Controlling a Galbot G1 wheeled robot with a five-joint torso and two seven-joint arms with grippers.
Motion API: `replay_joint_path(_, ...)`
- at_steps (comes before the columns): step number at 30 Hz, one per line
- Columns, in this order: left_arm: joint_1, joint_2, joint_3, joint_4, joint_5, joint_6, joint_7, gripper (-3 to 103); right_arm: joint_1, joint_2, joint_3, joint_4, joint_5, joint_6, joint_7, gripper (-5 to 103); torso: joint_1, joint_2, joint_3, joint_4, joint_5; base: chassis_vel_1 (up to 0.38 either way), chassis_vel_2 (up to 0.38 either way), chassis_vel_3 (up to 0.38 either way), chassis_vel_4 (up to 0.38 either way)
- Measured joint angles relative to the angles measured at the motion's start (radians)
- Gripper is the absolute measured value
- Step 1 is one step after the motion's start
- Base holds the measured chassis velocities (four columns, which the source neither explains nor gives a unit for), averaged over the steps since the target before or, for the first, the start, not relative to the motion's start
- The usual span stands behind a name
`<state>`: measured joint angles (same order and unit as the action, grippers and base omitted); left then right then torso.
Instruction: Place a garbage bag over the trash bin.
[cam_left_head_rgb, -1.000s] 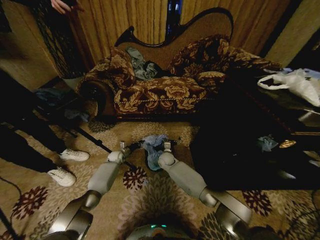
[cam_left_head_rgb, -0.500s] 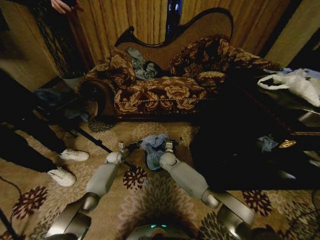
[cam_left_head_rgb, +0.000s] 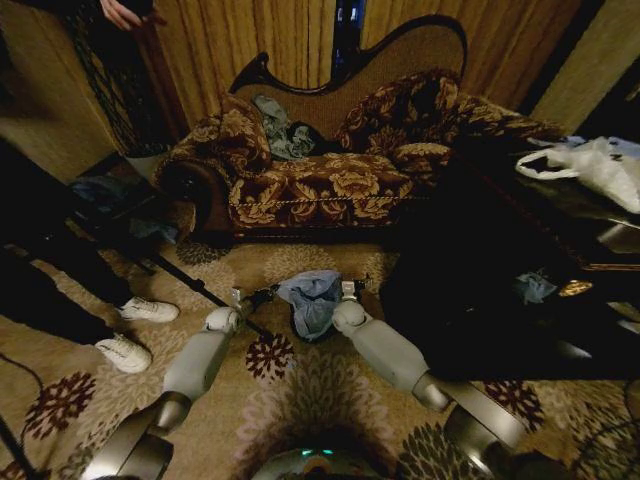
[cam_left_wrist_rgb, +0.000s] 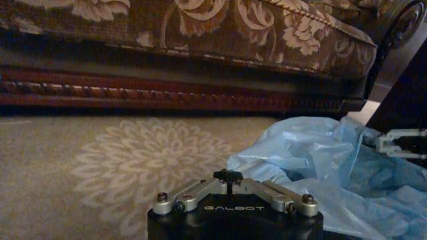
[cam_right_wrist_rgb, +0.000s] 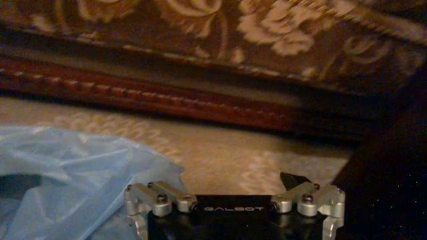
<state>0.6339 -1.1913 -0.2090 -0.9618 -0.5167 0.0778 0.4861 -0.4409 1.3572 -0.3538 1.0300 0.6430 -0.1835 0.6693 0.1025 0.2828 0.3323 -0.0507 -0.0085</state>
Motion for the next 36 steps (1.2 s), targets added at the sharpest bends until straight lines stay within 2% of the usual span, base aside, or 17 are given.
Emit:
replay_joint_path(3,-0.005,-0.005,0.003,0.01,0.001,-0.006,0.0,0,-0.001,-0.025,0.028,-0.026,-0.014,0.002,-0.138,100,0.0,0.0,0.0,-0.0003,-0.0002,0.0,0.0,0.0,0.0)
replay_joint_path(11,-0.011,-0.012,0.006,0.02,0.002,-0.013,0.0,0,0.001,-0.048,0.05,-0.051,-0.033,0.027,-0.246,100,0.0,0.0,0.0,0.0001,0.0001,0.0,0.0,0.0,0.0)
replay_joint_path(15,-0.011,-0.013,0.007,0.014,0.002,-0.015,0.0,0,0.007,-0.068,0.051,-0.043,-0.008,0.024,-0.297,100,0.0,0.0,0.0,-0.0003,-0.0001,0.0,0.0,0.0,0.0)
replay_joint_path(17,-0.011,-0.01,0.007,0.009,0.002,-0.016,0.001,0,0.016,-0.083,0.055,-0.042,0.023,0.019,-0.374,100,0.0,0.0,0.0,-0.0004,-0.0001,0.0,0.0,0.0,0.0)
replay_joint_path(18,-0.011,-0.01,0.007,0.009,0.002,-0.016,0.001,0,0.016,-0.083,0.055,-0.042,0.023,0.019,-0.374,100,0.0,0.0,0.0,-0.0004,-0.0001,0.0,0.0,0.0,0.0)
replay_joint_path(21,-0.008,-0.005,0.005,0.002,0.002,-0.018,0.002,0,0.029,-0.101,0.057,-0.047,0.043,0.006,-0.448,100,0.0,0.0,0.0,-0.0002,-0.0001,0.0,0.0,0.0,0.0)
replay_joint_path(27,0.004,-0.002,0.002,-0.012,0.003,-0.021,0.003,0,0.054,-0.103,0.063,-0.087,0.057,-0.024,-0.506,100,0.0,0.0,0.0,-0.0001,0.0,0.0,0.0,0.0,0.0)
replay_joint_path(36,0.017,-0.001,-0.003,-0.025,0.003,-0.028,0.003,0,0.086,-0.09,0.056,-0.178,0.003,0.006,-0.598,100,0.0,0.0,0.0,-0.0002,-0.0001,0.0,0.0,0.0,0.0)
